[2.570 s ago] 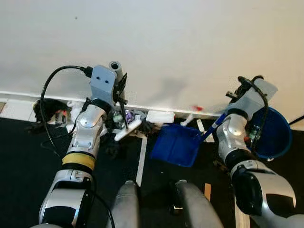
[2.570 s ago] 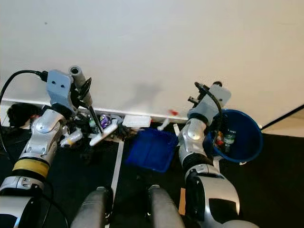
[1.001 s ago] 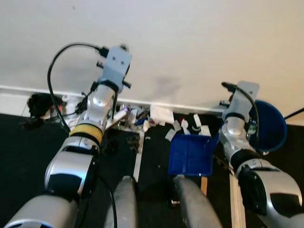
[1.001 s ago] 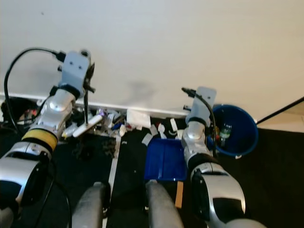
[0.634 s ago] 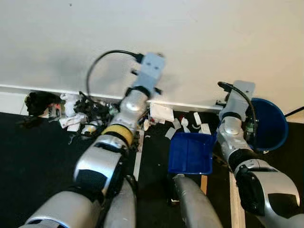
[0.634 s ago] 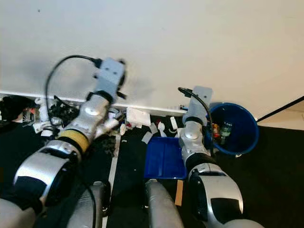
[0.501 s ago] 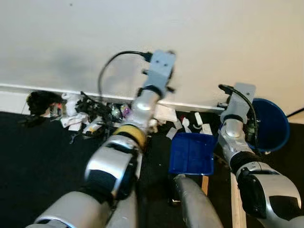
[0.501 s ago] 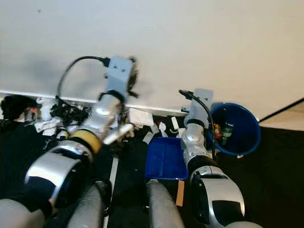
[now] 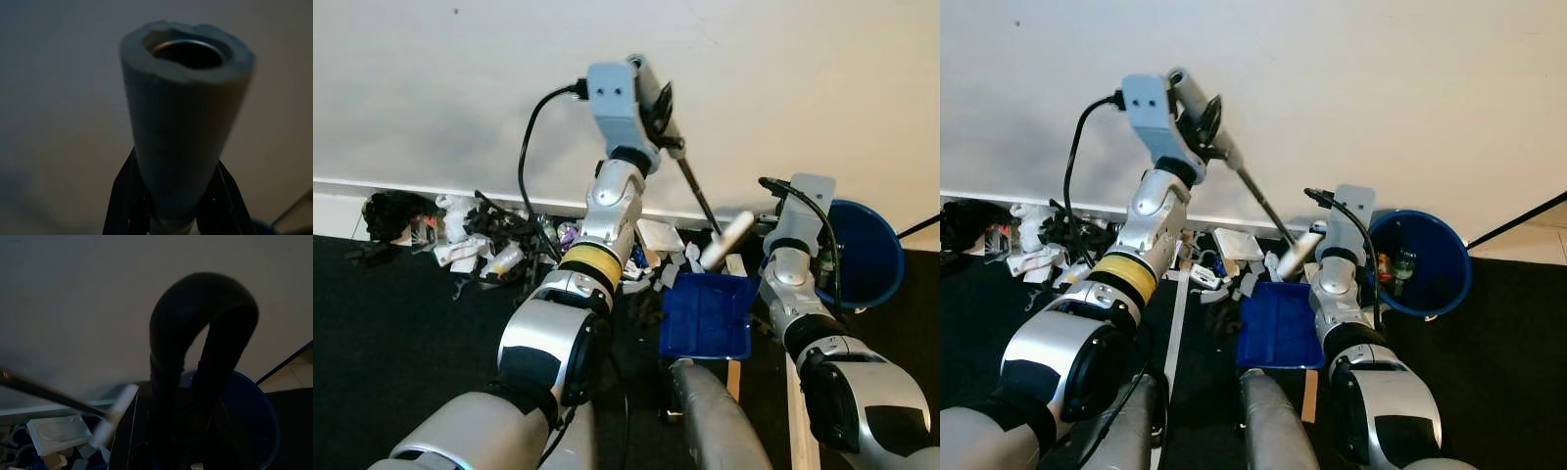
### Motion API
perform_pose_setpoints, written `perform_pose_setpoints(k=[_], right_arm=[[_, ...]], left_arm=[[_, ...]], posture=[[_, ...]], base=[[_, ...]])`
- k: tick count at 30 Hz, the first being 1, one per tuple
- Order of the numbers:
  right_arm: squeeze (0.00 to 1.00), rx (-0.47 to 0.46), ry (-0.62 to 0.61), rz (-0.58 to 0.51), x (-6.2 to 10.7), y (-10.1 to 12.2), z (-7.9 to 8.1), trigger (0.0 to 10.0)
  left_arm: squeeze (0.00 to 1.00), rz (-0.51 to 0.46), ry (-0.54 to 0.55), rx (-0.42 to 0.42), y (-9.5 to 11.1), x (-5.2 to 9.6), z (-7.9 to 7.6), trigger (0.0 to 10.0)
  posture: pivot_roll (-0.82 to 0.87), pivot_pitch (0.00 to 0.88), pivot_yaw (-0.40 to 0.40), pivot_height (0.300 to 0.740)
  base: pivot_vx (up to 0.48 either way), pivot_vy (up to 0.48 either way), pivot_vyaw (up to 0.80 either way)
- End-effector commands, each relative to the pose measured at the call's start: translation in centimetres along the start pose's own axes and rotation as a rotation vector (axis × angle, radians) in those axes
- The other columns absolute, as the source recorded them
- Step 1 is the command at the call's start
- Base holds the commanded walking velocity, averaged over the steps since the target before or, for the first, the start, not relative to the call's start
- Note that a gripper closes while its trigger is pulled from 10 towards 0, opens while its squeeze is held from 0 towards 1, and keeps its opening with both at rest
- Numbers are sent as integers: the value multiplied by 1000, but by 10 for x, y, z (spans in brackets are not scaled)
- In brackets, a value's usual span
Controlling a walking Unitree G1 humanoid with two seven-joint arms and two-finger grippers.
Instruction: Sweep floor
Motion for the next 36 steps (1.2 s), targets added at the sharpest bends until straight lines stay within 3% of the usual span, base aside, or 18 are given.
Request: perform_pose_setpoints(k=[1,4,6,8,9,11,13,14,15,18,27,32,36], right_arm=[[0,83,41,135,15,-36,-1,10000],[0,85,45,128,14,-34,0,10000],[0,92,51,115,12,-30,4,10000],[0,72,69,115,12,-26,13,10000],[0,72,69,115,12,-26,13,10000],[0,34,118,115,13,-22,27,10000],[0,34,118,115,13,-22,27,10000],[0,19,167,106,14,-19,37,10000],[0,19,167,106,14,-19,37,10000],[0,46,305,61,23,-15,62,10000],[0,133,268,72,28,-27,55,10000],[0,36,303,104,32,-29,63,10000],[0,-73,401,121,37,-26,78,10000]], left_arm=[[0,-17,-144,-72,6,0,-16,10000],[0,-6,-167,-92,4,4,-11,10000],[0,25,-179,-172,0,16,9,10000],[0,34,-107,-224,5,27,41,10000],[0,34,-107,-224,5,27,41,10000],[0,17,-19,-265,19,36,74,10000],[0,17,-19,-265,19,36,74,10000],[0,6,16,-282,26,41,88,10000],[0,6,16,-282,26,41,88,10000],[0,-17,82,-319,43,57,117,10000],[0,9,126,-360,45,74,128,10000],[0,9,124,-317,47,77,130,10000],[0,52,114,-366,45,81,136,10000]], posture=[[53,233,-51,740],[53,233,-51,740],[65,227,-53,740],[69,226,-53,740],[69,226,-53,740],[71,226,-54,740],[71,226,-54,740],[74,227,-56,740],[74,227,-56,740],[85,226,-68,740],[106,226,-73,740],[108,228,-69,740],[110,228,-68,740]], base=[[0,0,0],[0,0,0],[0,0,0],[0,0,0],[0,0,0],[0,0,0],[0,0,0],[0,0,0],[0,0,0],[0,0,0],[0,0,0],[0,0,0],[0,0,0]])
Point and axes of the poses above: a point about 5 cm out from each wrist's last joint towards the gripper, its own x axis pointing back from the gripper into the wrist, its own y axis along the axis of the wrist's last joint, z = x × y, the point moved 3 cm from there along -x, pointing out of the wrist towards the gripper, and after that the axes turned 6 degrees about -x, right-handed, at the moved point
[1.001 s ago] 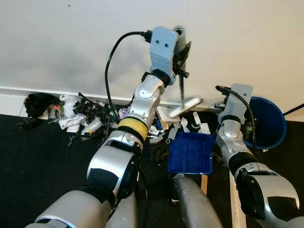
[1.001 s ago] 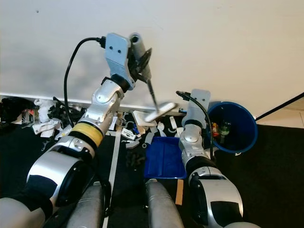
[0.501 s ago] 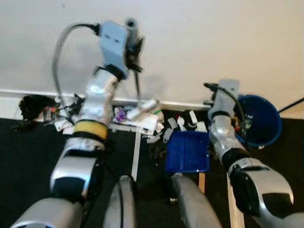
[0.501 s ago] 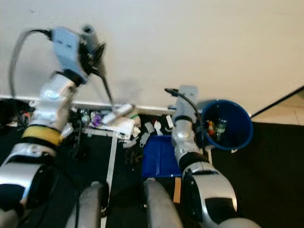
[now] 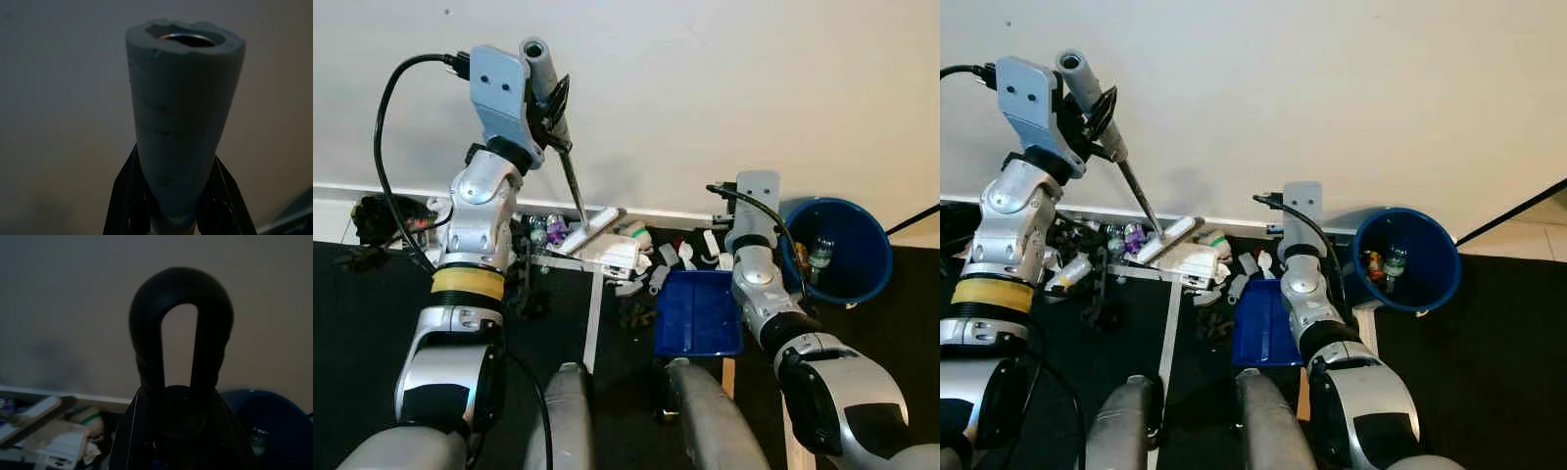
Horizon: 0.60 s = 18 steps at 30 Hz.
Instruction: Sweep floor
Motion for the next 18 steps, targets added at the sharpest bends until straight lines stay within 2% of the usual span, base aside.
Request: perform_pose_setpoints(k=[1,3,7,15,18], right_arm=[[0,-80,83,127,15,-31,19,10000],[0,-127,155,121,16,-29,28,10000],[0,-147,226,112,19,-30,32,10000],[0,-146,310,89,23,-30,29,10000],[0,-163,356,47,24,-25,26,10000]], left_arm=[[0,-29,-8,-46,9,1,4,10000],[0,-9,4,-77,8,4,10,10000],[0,23,27,-113,4,8,19,10000],[0,50,23,-147,1,14,24,10000],[0,57,28,-152,0,15,25,10000]], posture=[[110,228,-68,740],[107,233,-69,740],[107,233,-67,740],[102,231,-65,740],[102,232,-65,740]], base=[[0,0,0],[0,0,0],[0,0,0],[0,0,0],[0,0,0]])
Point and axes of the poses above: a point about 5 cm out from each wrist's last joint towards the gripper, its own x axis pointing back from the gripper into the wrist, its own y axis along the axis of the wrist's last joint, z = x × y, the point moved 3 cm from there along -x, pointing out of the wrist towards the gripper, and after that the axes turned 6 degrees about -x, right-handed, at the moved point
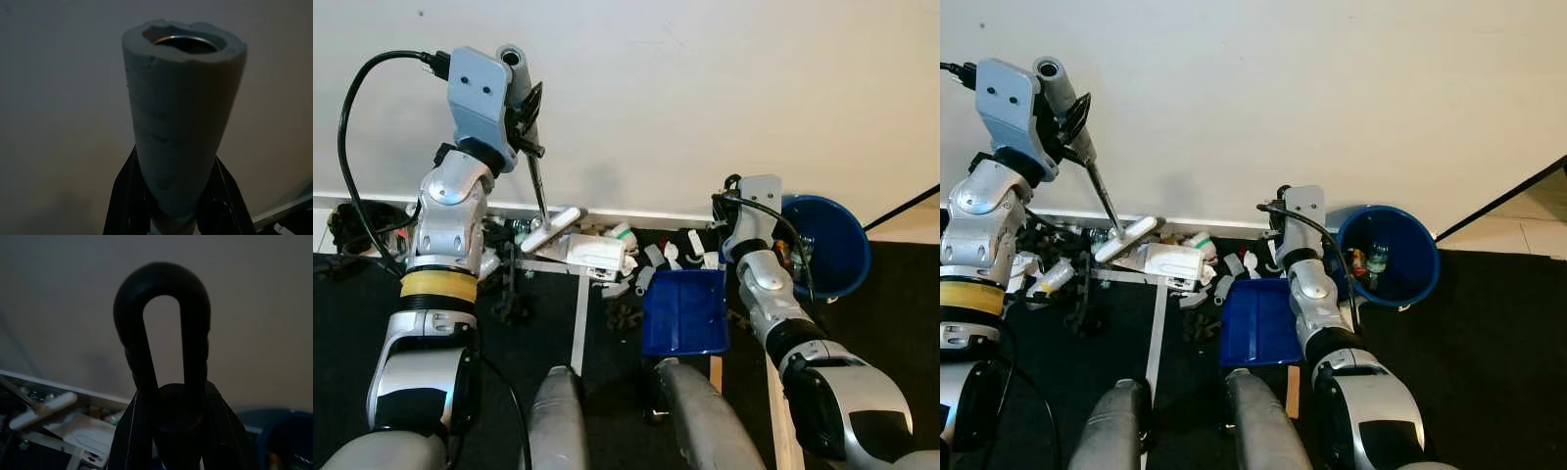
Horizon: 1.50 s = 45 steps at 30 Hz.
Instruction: Sweep floor
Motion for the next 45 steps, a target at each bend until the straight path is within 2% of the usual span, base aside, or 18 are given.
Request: perform_pose_setpoints(k=[1,8,9,10,16,23,34,40,42,45], right_arm=[[0,-120,117,69,10,-23,25,10000],[0,-139,96,26,10,-14,7,10000],[0,-131,62,24,10,-12,-4,10000],[0,-131,62,24,10,-12,-4,10000],[0,-88,16,20,14,-8,-27,10000],[0,-60,-4,4,14,1,-44,10000],[0,-27,60,-49,11,16,-46,10000],[0,-44,70,-110,10,31,-52,10000],[0,-46,53,-133,11,39,-60,10000],[0,-45,52,-144,12,43,-64,10000]], left_arm=[[0,-29,-1,-45,8,2,4,10000],[0,-12,8,-62,6,4,5,10000],[0,25,20,-73,0,5,6,10000],[0,25,20,-73,0,5,6,10000],[0,99,22,-100,-15,9,4,10000],[0,113,8,-127,-17,9,4,10000],[0,119,19,-135,-15,6,7,10000],[0,131,31,-96,-19,9,3,10000],[0,140,30,-71,-23,11,0,10000],[0,141,27,-66,-23,12,-2,10000]], posture=[[104,227,-63,740],[107,224,-61,740],[109,221,-59,740],[109,221,-59,740],[108,214,-55,740],[114,210,-48,740],[116,219,-49,740],[118,210,-51,740],[121,190,-53,740],[120,192,-53,740]], base=[[0,0,0],[0,0,0],[0,0,0],[0,0,0],[0,0,0],[0,0,0],[0,0,0],[0,0,0],[0,0,0],[0,0,0]])
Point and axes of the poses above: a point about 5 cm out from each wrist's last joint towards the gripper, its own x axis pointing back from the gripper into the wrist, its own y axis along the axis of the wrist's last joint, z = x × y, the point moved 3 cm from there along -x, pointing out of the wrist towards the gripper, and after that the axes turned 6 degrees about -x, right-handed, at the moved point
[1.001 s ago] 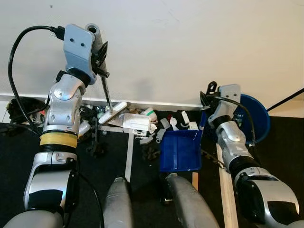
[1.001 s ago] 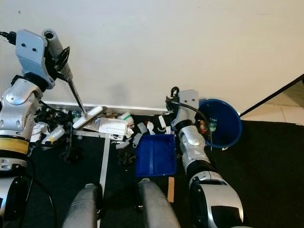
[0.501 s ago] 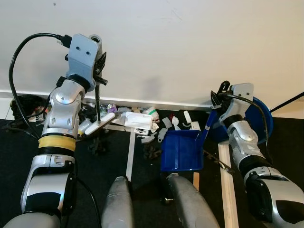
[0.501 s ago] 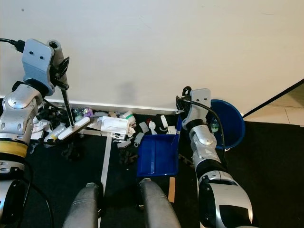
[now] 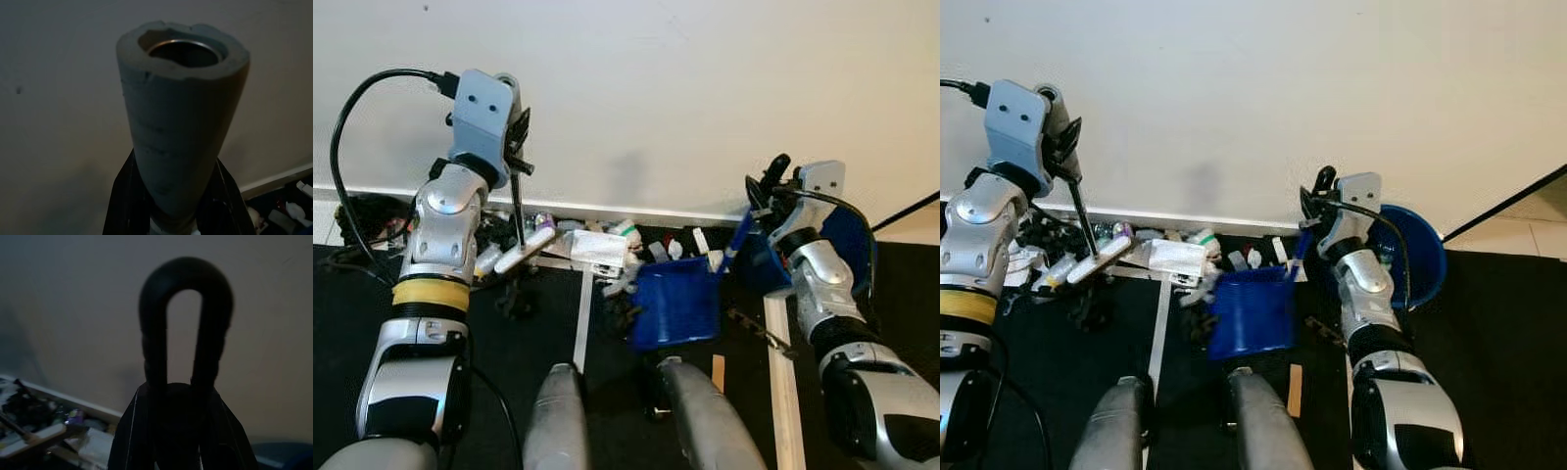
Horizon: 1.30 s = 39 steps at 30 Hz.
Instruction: Sweep floor
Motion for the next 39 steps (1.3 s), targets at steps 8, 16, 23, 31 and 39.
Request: perform_pose_setpoints(k=[8,16,23,31,39], right_arm=[[0,32,-32,6,14,0,-17,10000],[0,112,-56,82,25,-18,-19,10000],[0,207,-60,94,26,-11,-28,10000],[0,180,-212,82,31,-17,-39,10000],[0,-92,-419,84,42,-38,-47,10000]], left_arm=[[0,-15,-7,-11,3,2,-4,10000],[0,-10,-20,-36,2,3,-7,10000],[0,-7,-5,-47,1,5,-2,10000],[0,-11,-1,-45,2,4,-3,10000],[0,-12,-4,-43,1,4,-2,10000]], posture=[[118,190,-52,740],[125,194,-55,740],[125,194,-55,740],[126,196,-47,740],[138,197,-35,740]], base=[[0,0,0],[0,0,0],[0,0,0],[0,0,0],[0,0,0]])
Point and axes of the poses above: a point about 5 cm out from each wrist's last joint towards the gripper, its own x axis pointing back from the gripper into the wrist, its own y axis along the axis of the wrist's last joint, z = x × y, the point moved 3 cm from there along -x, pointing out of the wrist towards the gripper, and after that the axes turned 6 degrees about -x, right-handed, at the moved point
